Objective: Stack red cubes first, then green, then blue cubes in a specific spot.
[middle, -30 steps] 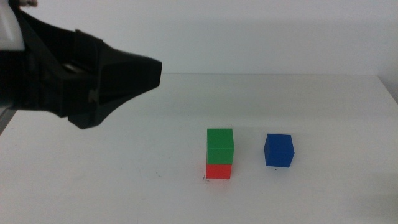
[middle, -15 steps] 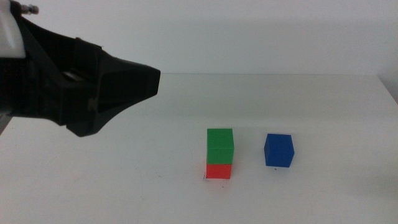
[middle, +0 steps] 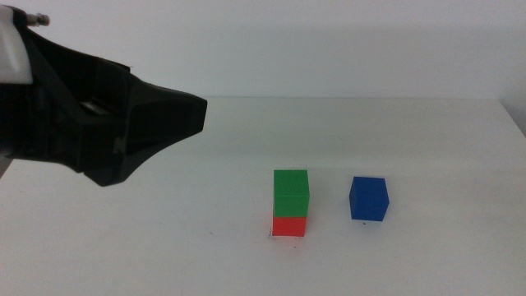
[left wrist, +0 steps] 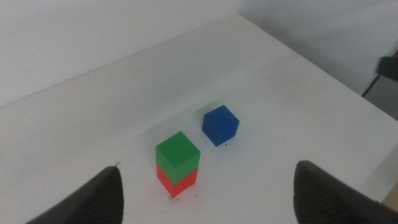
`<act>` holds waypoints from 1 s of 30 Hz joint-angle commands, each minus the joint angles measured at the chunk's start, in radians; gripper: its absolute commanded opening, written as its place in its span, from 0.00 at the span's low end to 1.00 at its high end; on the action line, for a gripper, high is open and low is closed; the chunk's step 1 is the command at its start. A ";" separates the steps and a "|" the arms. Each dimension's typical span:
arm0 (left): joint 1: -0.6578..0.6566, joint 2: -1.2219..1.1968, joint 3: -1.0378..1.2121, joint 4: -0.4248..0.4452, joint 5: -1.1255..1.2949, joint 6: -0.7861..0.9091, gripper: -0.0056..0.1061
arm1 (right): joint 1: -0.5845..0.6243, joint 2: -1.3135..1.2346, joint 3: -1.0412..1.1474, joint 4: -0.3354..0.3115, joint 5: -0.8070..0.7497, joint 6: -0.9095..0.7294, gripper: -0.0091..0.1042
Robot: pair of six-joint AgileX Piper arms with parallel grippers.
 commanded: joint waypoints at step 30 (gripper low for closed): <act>-0.001 -0.003 0.002 0.034 -0.016 0.007 0.89 | 0.310 1.033 -0.659 -0.196 0.359 0.290 0.90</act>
